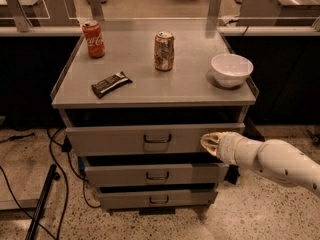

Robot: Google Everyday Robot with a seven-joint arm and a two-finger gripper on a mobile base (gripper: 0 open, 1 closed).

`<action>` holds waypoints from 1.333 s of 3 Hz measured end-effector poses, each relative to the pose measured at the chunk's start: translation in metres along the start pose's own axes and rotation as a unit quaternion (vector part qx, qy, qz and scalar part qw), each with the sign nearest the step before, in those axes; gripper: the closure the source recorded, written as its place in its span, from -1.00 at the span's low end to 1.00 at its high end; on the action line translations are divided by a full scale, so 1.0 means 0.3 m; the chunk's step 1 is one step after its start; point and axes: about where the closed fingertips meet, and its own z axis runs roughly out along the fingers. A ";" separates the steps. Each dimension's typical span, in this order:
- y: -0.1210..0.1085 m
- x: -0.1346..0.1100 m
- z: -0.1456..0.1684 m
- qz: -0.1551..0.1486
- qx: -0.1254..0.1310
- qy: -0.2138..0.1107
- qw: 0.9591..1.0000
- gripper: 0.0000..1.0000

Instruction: Close top drawer

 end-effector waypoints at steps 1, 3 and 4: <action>0.045 -0.014 -0.064 0.031 -0.048 0.006 0.998 1.00; 0.169 -0.063 -0.222 0.091 -0.155 0.007 0.984 0.65; 0.169 -0.063 -0.222 0.091 -0.155 0.007 0.984 0.18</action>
Offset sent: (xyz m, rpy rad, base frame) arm -0.1391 -0.0217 0.0295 0.0917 0.5554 0.0259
